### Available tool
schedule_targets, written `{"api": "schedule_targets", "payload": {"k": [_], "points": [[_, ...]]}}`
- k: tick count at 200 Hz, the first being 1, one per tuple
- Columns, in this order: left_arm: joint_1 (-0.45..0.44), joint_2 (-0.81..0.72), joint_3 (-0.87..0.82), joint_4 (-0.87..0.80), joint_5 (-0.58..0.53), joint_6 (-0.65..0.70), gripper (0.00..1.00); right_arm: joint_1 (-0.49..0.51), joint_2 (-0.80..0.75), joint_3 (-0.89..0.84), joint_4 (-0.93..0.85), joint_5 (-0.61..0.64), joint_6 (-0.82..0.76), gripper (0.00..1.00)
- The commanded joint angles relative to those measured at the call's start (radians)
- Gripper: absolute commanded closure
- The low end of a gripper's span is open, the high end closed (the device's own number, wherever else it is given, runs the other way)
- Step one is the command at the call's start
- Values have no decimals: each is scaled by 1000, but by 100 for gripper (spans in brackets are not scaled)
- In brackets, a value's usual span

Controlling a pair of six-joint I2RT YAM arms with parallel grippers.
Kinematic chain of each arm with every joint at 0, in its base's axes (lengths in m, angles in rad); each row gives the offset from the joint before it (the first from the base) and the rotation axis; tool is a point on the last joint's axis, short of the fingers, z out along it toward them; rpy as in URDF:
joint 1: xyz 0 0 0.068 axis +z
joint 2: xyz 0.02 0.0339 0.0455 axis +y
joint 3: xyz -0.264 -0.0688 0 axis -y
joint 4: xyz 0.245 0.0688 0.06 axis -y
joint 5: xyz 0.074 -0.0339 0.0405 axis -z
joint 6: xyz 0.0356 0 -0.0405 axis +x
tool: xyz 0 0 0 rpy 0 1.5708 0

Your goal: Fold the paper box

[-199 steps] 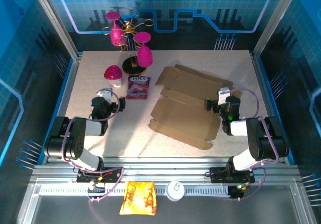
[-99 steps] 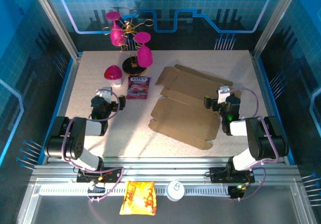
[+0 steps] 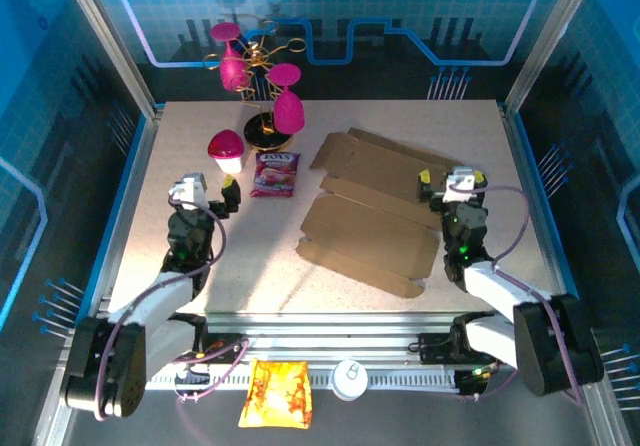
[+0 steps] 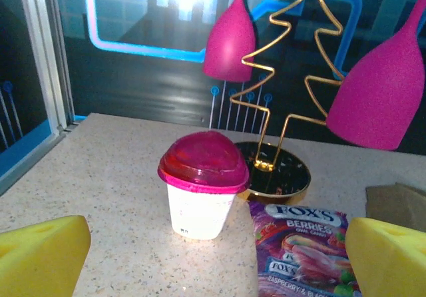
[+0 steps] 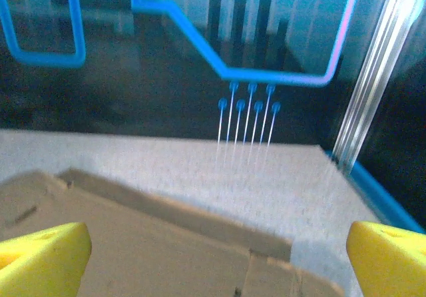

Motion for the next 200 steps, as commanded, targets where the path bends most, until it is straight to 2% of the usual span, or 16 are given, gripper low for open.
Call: {"api": "schedule_targets", "payload": {"k": [1,21,31,41,50,54,60,70,78,89,104,130,156,167,177,200], "points": [[-65,-99,57,-123,-190,-8,1,32,-88,134,-162,81,-11,0],[-126,-192,138,-232,-291,15,1,55,-159,383,-472,158,90,0],[-150,-226,228,-360,-401,-85,1,49,-158,559,-734,185,240,0],[-146,-252,377,-704,-420,-314,1,8,-132,719,-970,91,393,0],[-135,-259,535,-1102,-326,-558,1,-19,-113,818,-1158,71,562,0],[-127,-257,565,-1166,-297,-574,1,-33,-106,838,-1228,84,648,0],[-116,-249,576,-1167,-271,-602,1,-77,-100,852,-1279,21,742,0],[-96,-239,573,-1190,-218,-712,1,-173,-108,834,-1250,-213,756,0],[-69,-225,575,-1191,-132,-777,1,-202,-111,815,-1219,-298,780,0],[-56,-177,607,-1220,-32,-832,1,-200,-90,843,-1278,-310,798,0],[-60,-85,696,-1323,88,-869,1,-179,-16,962,-1477,-308,763,0],[-109,29,772,-1475,245,-951,1,-90,90,1072,-1752,-213,697,0],[-237,89,701,-1431,379,-1092,5,-18,107,945,-1760,-257,729,1],[-313,109,638,-1354,398,-1170,8,52,119,870,-1709,-285,725,10],[-379,138,577,-1266,411,-1237,12,115,152,817,-1663,-319,723,13],[-493,228,474,-1082,454,-1376,18,179,272,708,-1504,-530,743,29]]}}
